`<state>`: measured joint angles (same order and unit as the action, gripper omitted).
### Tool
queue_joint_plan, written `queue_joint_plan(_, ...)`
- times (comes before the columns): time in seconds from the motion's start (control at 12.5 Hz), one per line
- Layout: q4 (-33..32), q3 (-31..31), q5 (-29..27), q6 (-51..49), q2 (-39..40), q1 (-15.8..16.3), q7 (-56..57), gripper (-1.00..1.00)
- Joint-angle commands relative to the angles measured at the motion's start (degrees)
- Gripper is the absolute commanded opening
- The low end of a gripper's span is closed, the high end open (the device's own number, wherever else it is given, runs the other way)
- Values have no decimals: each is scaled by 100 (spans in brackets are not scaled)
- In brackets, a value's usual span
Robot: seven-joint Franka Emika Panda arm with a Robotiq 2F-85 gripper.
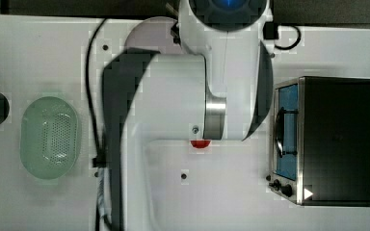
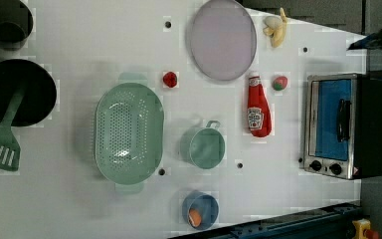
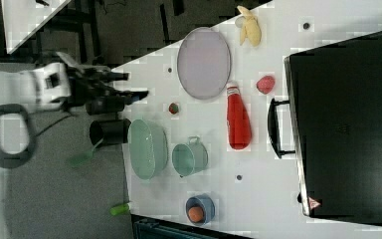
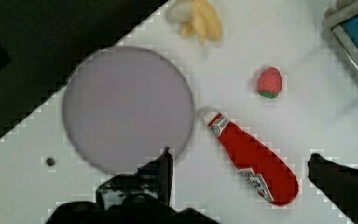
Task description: Pick ketchup from plate and place it on table.
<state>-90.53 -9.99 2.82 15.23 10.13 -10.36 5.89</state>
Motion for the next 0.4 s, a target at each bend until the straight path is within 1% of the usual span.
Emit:
queue_joint_plan(0.08, 428, 9, -6, -878, -53, 26, -442, 100)
queue_joint_plan(0.24, 722, 11, -6, -1367, -53, 22, -442, 100)
queue_joint_plan(0.4, 855, 16, -6, -1662, -54, 20, -442, 100)
